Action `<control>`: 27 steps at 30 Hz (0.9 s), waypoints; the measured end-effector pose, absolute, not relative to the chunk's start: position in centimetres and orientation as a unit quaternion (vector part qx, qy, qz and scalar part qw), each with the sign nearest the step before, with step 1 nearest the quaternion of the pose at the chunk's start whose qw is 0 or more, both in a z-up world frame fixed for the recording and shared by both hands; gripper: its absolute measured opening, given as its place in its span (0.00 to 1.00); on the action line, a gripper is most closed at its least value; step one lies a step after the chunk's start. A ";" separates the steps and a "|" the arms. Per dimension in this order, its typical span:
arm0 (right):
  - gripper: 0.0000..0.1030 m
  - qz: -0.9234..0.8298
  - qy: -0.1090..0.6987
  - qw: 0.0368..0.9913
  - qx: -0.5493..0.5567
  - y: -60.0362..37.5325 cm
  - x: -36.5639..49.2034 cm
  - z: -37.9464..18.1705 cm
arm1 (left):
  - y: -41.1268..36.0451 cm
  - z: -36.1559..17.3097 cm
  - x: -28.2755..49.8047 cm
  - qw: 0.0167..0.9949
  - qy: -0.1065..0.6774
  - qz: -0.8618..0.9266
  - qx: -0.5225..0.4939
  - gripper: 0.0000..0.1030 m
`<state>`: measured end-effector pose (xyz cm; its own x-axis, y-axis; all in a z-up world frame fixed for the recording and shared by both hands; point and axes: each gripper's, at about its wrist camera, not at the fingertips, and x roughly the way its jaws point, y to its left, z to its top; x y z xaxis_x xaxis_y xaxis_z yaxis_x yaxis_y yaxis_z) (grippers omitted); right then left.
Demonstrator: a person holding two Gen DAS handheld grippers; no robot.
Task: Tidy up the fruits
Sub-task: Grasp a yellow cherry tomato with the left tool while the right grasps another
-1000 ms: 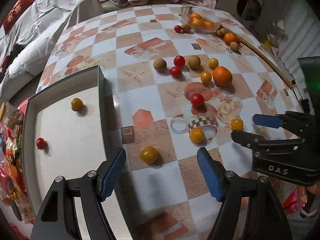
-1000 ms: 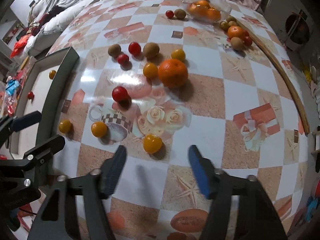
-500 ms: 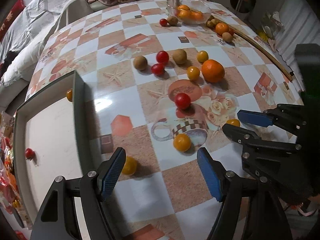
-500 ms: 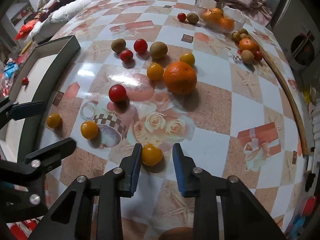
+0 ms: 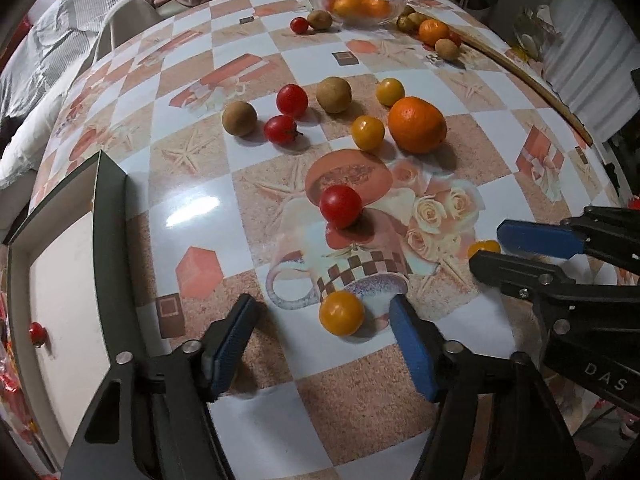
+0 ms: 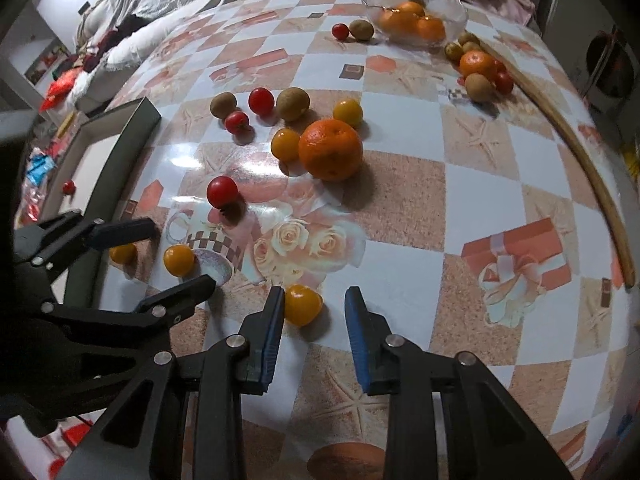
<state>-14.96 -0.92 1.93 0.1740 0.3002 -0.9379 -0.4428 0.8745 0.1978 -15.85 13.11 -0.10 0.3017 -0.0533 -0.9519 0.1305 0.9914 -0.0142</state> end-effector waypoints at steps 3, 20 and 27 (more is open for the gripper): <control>0.32 0.244 0.601 0.759 -0.049 -1.0 -14.9 1.8 | 12.6 0.2 -16.0 0.809 0.583 -0.070 0.038 0.45; 0.20 0.251 0.601 0.758 -0.017 -0.4 -14.5 4.5 | 16.9 4.2 -17.6 0.817 0.569 -0.062 -0.069 0.21; 0.20 0.278 0.593 0.755 -0.022 2.8 -14.4 6.2 | 20.6 5.8 -18.7 0.829 0.552 -0.024 -0.087 0.21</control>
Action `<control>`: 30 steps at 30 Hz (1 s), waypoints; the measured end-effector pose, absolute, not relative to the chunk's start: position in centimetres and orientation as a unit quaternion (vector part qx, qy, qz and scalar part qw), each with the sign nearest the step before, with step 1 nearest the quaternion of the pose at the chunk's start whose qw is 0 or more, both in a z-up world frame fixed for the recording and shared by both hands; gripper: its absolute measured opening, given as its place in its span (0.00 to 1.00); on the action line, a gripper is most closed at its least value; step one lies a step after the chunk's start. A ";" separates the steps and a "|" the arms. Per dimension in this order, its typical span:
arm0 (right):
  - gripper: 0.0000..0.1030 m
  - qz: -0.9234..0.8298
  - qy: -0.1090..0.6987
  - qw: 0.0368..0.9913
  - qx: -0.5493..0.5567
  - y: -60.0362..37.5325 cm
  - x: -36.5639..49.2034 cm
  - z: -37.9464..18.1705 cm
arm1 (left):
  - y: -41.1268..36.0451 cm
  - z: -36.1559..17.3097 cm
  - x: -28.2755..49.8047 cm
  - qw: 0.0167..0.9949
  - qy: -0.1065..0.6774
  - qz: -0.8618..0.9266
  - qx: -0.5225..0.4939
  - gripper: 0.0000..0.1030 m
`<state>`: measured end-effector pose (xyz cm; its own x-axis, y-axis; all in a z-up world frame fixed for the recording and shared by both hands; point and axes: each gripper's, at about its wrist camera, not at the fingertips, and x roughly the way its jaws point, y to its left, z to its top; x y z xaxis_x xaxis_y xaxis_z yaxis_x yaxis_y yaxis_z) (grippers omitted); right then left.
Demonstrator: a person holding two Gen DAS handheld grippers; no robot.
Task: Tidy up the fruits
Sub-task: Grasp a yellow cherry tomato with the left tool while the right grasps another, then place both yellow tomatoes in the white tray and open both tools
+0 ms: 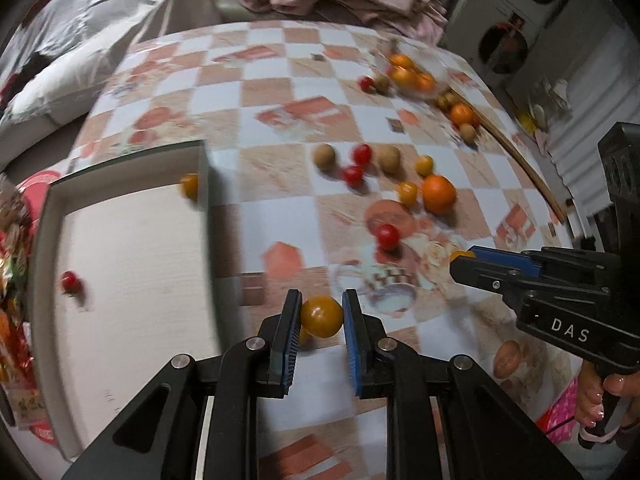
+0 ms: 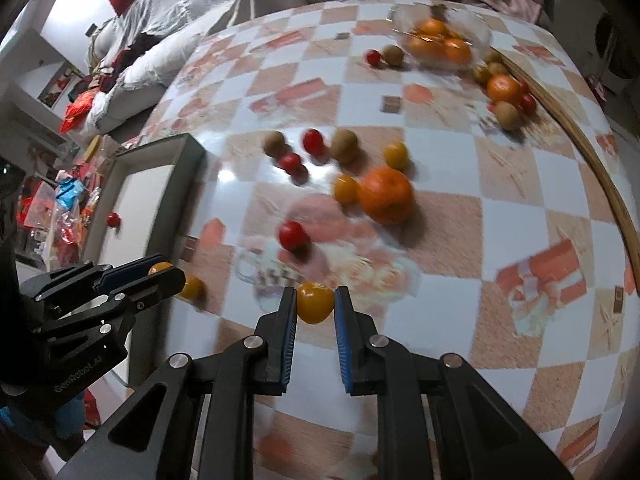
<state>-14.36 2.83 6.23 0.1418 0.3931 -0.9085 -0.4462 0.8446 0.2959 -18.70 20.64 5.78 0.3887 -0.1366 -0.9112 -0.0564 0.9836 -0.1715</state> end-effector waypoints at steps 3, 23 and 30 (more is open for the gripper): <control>0.20 0.293 0.589 0.752 -0.032 4.9 -14.5 6.8 | 23.1 6.4 -19.7 0.834 0.544 0.000 -0.095 0.21; 0.20 0.374 0.599 0.703 -0.088 23.1 -15.9 5.6 | 38.2 2.7 -24.7 0.812 0.543 0.161 -0.139 0.21; 0.20 0.363 0.604 0.700 -0.116 27.3 -15.7 3.6 | 38.8 1.3 -24.4 0.809 0.550 0.162 -0.126 0.21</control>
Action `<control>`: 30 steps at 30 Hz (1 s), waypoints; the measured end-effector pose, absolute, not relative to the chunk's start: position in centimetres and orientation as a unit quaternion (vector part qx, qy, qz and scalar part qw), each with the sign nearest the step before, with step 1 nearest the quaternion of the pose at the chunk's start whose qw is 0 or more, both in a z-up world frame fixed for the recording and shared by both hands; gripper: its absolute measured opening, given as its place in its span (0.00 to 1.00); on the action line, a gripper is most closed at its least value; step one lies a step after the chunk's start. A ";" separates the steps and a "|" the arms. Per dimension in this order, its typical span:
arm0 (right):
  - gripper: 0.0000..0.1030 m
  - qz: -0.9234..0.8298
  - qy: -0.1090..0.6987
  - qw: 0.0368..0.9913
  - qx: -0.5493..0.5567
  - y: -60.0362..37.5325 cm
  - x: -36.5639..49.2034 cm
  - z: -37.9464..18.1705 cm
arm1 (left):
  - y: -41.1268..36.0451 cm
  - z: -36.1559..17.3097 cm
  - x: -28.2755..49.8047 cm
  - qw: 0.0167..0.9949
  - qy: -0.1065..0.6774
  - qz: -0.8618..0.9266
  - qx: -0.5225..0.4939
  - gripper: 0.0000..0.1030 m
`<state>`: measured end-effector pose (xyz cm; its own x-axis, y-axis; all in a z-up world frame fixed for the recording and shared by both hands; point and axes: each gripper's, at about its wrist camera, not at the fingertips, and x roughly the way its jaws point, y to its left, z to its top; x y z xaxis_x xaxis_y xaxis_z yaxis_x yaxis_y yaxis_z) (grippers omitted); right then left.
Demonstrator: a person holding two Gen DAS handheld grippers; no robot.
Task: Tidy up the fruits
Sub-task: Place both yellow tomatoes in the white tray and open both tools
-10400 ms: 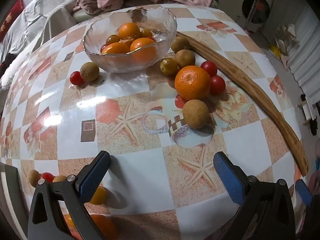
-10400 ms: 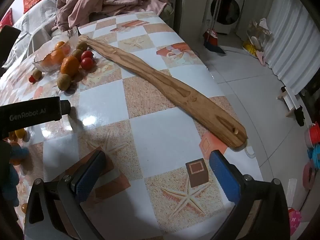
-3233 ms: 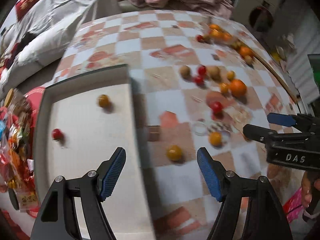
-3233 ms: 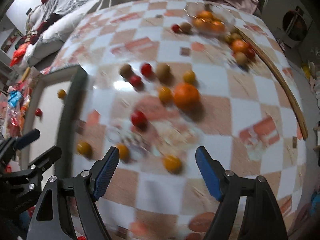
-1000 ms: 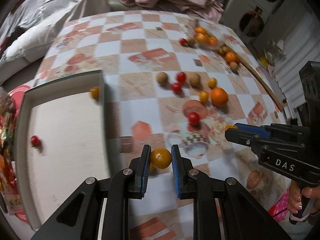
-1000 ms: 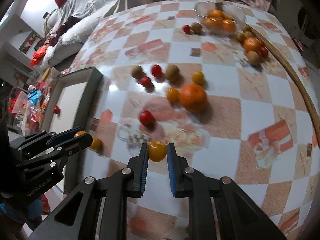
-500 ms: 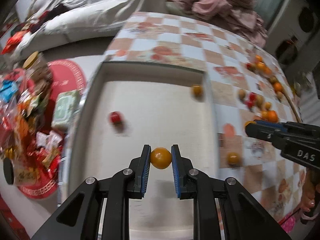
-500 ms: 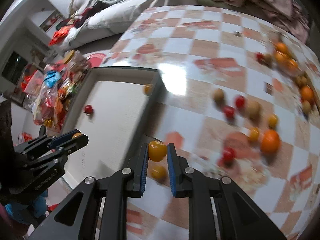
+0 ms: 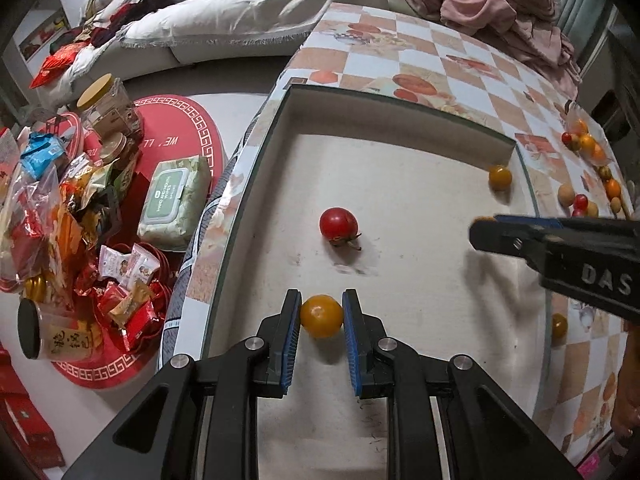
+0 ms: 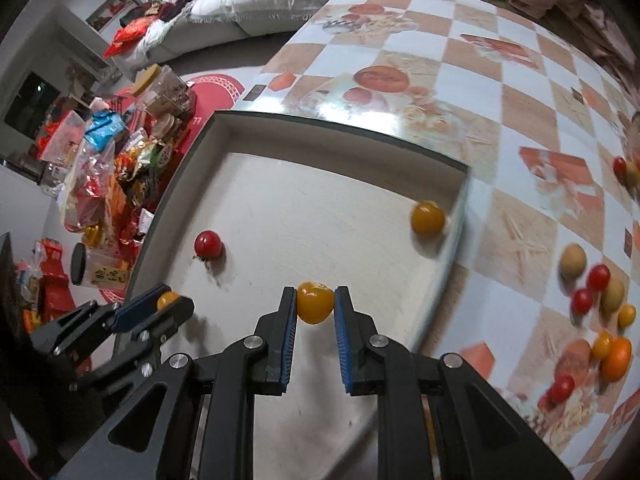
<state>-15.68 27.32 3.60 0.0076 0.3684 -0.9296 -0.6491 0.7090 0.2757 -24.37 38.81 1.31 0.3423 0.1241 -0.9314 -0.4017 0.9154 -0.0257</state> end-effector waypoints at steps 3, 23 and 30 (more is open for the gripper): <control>0.20 0.354 0.604 0.703 -0.123 28.1 -15.4 3.1 | 38.9 1.2 -24.3 0.809 0.550 0.163 -0.125 0.21; 0.69 0.356 0.591 0.711 -0.135 28.3 -15.2 3.0 | 37.8 1.4 -24.4 0.819 0.546 0.160 -0.076 0.77; 0.77 0.350 0.582 0.727 -0.096 25.9 -14.4 5.3 | 36.5 2.1 -23.8 0.816 0.554 0.149 -0.069 0.77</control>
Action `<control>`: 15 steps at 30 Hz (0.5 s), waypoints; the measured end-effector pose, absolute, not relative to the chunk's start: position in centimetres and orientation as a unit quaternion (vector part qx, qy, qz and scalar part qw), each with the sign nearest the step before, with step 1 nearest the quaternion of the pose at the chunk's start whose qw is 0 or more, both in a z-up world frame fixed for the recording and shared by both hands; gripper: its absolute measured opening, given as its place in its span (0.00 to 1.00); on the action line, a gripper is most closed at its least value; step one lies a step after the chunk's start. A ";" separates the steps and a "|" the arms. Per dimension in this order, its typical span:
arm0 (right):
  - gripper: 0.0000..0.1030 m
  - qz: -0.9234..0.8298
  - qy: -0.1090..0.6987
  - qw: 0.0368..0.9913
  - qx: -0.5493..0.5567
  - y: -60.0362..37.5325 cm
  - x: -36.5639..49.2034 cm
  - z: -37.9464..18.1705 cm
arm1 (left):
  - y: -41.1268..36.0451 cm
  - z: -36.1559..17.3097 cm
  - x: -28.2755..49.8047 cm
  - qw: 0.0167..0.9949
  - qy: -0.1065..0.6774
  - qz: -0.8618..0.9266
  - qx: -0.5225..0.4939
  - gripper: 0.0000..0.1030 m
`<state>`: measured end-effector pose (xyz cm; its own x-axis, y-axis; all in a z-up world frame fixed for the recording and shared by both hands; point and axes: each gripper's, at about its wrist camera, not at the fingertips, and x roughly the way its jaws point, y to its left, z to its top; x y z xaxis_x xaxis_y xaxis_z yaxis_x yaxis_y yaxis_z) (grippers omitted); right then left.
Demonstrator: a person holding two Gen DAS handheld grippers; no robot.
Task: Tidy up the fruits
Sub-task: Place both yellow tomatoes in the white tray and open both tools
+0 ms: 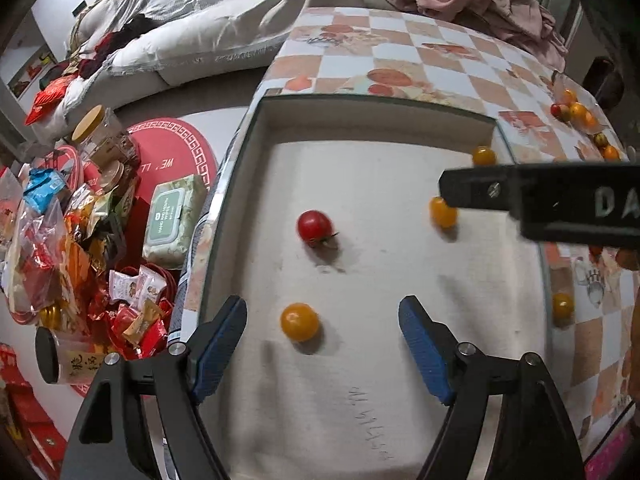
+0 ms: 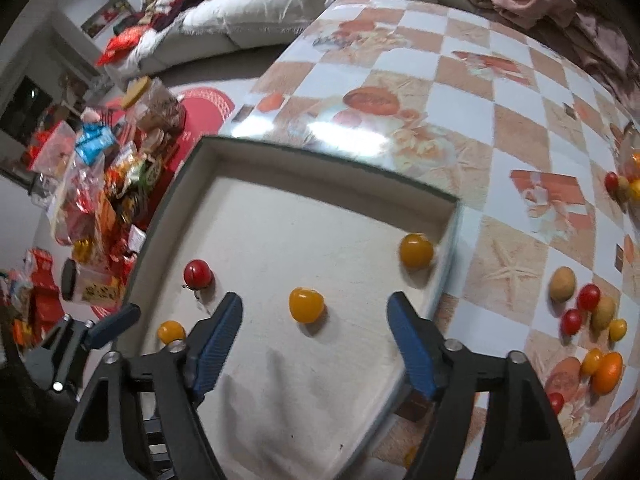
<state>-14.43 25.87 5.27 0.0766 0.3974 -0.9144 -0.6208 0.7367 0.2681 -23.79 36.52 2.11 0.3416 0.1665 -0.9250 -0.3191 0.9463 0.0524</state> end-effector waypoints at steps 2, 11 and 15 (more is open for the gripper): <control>0.77 0.343 0.579 0.735 -0.085 24.8 -14.2 6.0 | 35.9 2.6 -23.6 0.819 0.552 0.144 -0.062 0.77; 0.77 0.275 0.584 0.762 -0.057 15.8 -13.4 7.3 | 32.2 4.5 -22.4 0.830 0.545 0.115 -0.047 0.77; 0.77 0.235 0.600 0.763 -0.049 11.1 -13.5 6.3 | 29.3 5.3 -21.6 0.837 0.540 0.084 -0.034 0.77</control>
<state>-13.48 11.05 6.34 0.1681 0.3007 -0.9388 -0.4177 0.8844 0.2084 -21.58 29.29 5.30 0.4018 0.1045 -0.9097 -0.1776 0.9835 0.0345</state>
